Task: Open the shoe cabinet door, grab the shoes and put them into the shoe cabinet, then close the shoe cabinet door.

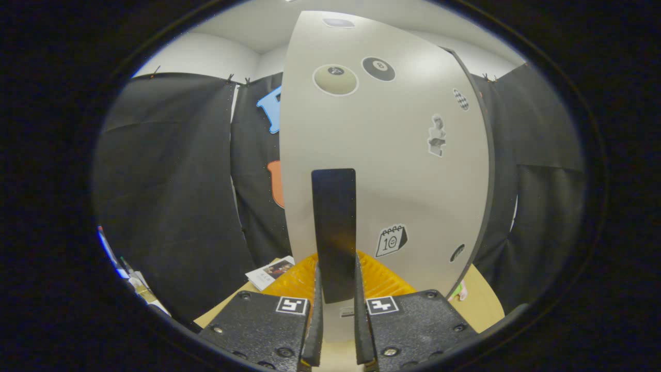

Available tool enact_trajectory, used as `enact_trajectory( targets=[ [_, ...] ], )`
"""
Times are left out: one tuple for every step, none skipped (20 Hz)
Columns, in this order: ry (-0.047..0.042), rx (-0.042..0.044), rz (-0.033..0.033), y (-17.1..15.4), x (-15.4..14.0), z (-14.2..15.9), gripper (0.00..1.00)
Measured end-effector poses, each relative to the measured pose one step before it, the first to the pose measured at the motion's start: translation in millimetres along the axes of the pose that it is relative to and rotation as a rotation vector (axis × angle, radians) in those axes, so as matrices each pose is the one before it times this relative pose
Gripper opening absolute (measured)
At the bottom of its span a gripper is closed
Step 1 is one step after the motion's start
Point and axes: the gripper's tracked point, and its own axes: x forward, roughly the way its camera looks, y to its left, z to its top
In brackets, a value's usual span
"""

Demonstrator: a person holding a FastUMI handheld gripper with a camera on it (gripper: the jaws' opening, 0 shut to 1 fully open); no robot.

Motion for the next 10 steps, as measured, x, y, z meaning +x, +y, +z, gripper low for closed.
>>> enact_trajectory(
  targets=[
    [0.00018,0.00748,-0.01081,-6.48,-12.19,-0.88,0.28],
    [-0.00126,0.01148,-0.01201,-5.33,-12.55,-0.54,0.27],
    [-0.00257,0.0022,-0.01247,-6.19,-10.81,0.08,0.27],
    [-0.00353,-0.00029,-0.01475,-8.63,-9.23,-1.15,0.26],
    [-0.00374,0.00037,-0.01336,-7.35,-8.5,-0.63,0.25],
    [-0.00009,0.00142,-0.00847,-6.57,-7.78,-1.07,0.24],
    [0.00246,0.00383,-0.00551,-7.17,-6.17,-0.04,0.24],
    [0.00311,0.00429,-0.0069,-8.02,-7.18,-1.58,0.22],
    [0.00094,0.00092,-0.00904,-5.7,-4.26,-0.27,0.22],
    [-0.00104,0.0006,-0.00872,-8.89,-7.56,-0.44,0.21]
  ],
)
